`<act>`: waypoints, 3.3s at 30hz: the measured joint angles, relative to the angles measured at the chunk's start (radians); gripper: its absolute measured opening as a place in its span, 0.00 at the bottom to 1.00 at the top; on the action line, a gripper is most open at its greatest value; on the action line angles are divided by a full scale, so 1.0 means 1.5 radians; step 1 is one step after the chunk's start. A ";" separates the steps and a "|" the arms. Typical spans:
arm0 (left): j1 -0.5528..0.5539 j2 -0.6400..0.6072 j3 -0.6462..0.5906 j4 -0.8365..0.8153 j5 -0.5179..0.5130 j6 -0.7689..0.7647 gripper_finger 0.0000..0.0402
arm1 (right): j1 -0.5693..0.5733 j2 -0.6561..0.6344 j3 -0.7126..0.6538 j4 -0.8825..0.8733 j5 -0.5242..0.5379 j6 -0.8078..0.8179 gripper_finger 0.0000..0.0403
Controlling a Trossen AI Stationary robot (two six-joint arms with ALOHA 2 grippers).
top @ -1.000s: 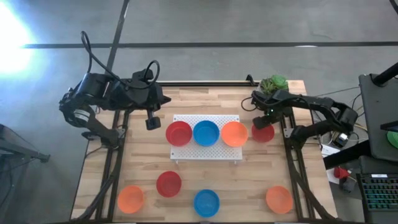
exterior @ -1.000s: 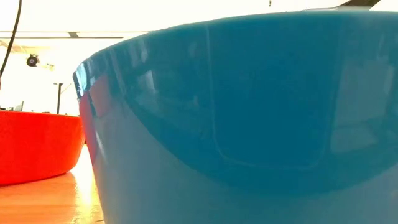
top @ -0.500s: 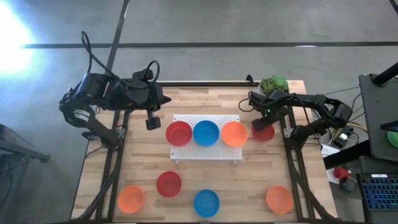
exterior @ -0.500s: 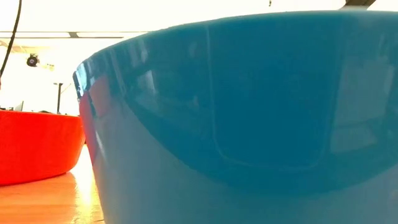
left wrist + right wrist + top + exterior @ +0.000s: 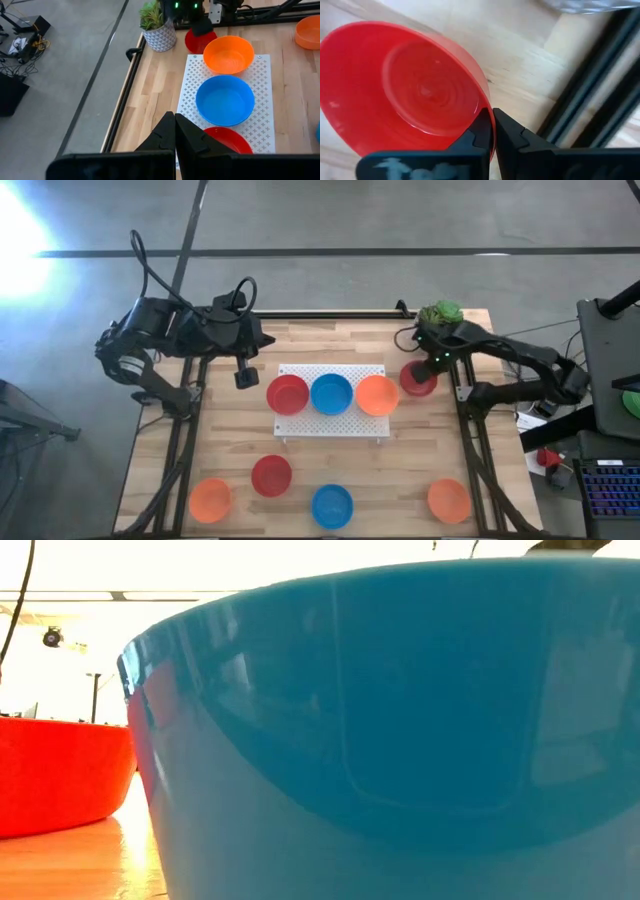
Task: Pick & Place Mini bowls
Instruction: Stack the top red bowl on the red bowl on the shelf
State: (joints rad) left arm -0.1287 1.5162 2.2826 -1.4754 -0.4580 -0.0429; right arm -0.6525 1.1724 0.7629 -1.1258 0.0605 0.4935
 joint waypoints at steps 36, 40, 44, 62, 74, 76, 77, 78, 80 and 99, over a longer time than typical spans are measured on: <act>0.000 0.011 0.000 0.049 -0.122 0.023 0.26 | 0.189 0.099 0.624 0.015 0.286 -0.077 0.02; 0.001 0.028 0.000 0.085 -0.192 0.028 0.30 | 0.207 0.162 0.685 0.068 0.311 -0.138 0.02; 0.002 0.053 0.000 0.101 -0.268 0.055 0.30 | 0.226 0.220 0.748 0.101 0.318 -0.187 0.02; 0.035 0.120 0.000 0.221 -0.303 0.093 0.30 | 0.322 0.328 0.866 0.166 0.399 -0.324 0.02; 0.073 0.129 -0.009 0.313 -0.242 0.100 0.30 | 0.332 0.327 0.865 0.180 0.399 -0.331 0.02; 0.079 0.136 -0.009 0.313 -0.242 0.098 0.30 | 0.333 0.327 0.864 0.179 0.400 -0.331 0.02; 0.082 0.138 -0.009 0.313 -0.242 0.098 0.30 | 0.333 0.327 0.864 0.178 0.401 -0.331 0.02; 0.085 0.141 -0.009 0.314 -0.242 0.098 0.30 | 0.333 0.327 0.864 0.178 0.401 -0.331 0.02; 0.090 0.145 -0.009 0.314 -0.252 0.098 0.30 | 0.332 0.327 0.864 0.178 0.401 -0.332 0.02; 0.122 0.146 -0.053 0.323 -0.304 0.091 0.29 | 0.333 0.327 0.864 0.179 0.401 -0.349 0.02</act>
State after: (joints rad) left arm 0.0544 1.7359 2.2032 -0.9905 -0.9146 0.0933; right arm -0.1535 1.6634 2.0586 -0.8572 0.6617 -0.0299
